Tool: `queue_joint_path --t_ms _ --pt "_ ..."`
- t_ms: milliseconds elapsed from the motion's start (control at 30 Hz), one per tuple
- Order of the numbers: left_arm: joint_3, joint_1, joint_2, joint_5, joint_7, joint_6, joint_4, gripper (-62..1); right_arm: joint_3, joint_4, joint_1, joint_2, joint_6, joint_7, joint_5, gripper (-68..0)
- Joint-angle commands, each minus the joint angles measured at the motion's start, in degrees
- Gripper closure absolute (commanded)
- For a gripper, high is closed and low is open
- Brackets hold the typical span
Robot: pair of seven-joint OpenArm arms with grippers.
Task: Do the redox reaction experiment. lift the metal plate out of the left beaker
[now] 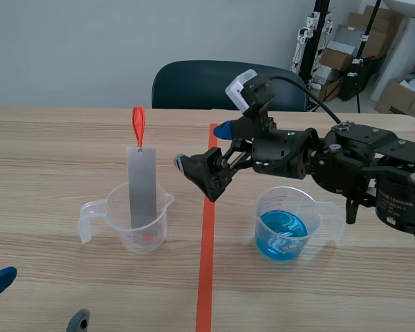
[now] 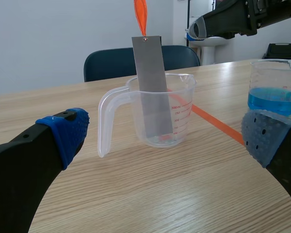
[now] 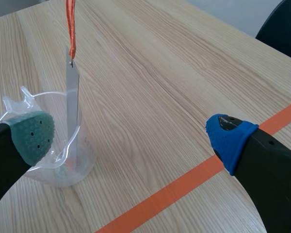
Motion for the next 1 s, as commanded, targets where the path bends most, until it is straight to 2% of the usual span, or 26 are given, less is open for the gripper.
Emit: queue_joint_path --t_ms 0,200,533,967 --pt "-0.24 0.31 -0.52 -0.15 -2.62 0.04 0.42 -62.3 0.28 1.75 2.29 -0.52 0.04 1.27 0.59 -67.9" --pt "-0.24 0.31 -0.50 -0.15 -2.62 0.02 0.42 -62.3 -0.81 1.75 3.56 -2.19 1.31 1.29 0.46 -67.9" --pt "-0.24 0.31 -0.37 -0.13 -2.62 0.04 0.39 -62.3 -4.46 0.44 5.46 -5.38 1.33 1.46 0.44 -67.9" --pt "-0.24 0.31 -0.37 -0.13 -2.62 0.04 0.42 -62.3 -4.57 -5.77 5.44 -10.19 1.33 1.46 -0.92 -67.9"
